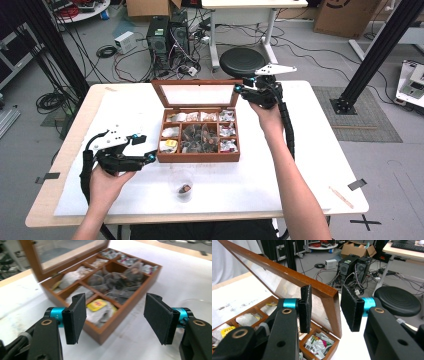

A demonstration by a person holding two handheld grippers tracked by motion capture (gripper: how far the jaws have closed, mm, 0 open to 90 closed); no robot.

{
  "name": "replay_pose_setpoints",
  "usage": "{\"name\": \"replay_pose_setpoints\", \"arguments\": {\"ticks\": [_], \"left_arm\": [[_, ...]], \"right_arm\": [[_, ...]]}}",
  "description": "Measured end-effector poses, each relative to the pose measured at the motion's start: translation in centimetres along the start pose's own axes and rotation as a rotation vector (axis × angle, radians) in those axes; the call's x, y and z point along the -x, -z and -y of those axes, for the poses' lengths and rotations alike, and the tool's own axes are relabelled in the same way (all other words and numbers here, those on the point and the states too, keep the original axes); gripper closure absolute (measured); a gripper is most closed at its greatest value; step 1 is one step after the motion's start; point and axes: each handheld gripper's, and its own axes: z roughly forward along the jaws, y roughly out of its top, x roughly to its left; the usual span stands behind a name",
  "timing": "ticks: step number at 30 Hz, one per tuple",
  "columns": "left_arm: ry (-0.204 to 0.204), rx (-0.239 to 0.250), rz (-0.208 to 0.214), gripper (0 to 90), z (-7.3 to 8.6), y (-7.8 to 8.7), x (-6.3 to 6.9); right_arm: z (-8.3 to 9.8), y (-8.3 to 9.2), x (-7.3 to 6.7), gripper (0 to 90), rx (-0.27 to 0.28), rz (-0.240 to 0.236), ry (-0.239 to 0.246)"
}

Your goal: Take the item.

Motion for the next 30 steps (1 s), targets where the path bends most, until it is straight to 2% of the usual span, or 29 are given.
{"name": "replay_pose_setpoints", "arguments": {"ticks": [2,3,4,5,8,14,30], "left_arm": [[0.018,0.005,-0.037,32.9,0.7,0.3,-0.9],[0.018,0.005,-0.037,32.9,0.7,0.3,-0.9],[0.029,0.009,-0.065,32.9,1.1,0.6,-1.5],[0.029,0.009,-0.065,32.9,1.1,0.6,-1.5],[0.063,0.023,-0.094,32.9,1.9,1.3,-2.5],[0.084,0.035,-0.128,32.8,2.4,1.9,-3.1],[0.093,0.043,-0.139,31.6,2.7,1.8,-3.0]], "right_arm": [[0.1,-0.2,0.1,62.4,-0.011,0.003,0.004],[0.1,-0.2,0.1,62.4,-0.011,0.003,0.004],[0.1,-0.3,0.1,62.2,-0.02,0.003,0.0],[0.1,-0.3,0.1,62.2,-0.018,0.001,0.003],[0.1,-0.4,0.1,62.2,-0.018,0.002,0.003],[0.1,-0.5,0.0,62.2,-0.018,0.003,-0.002],[0.1,-0.5,0.0,62.1,-0.015,0.008,-0.002]]}}
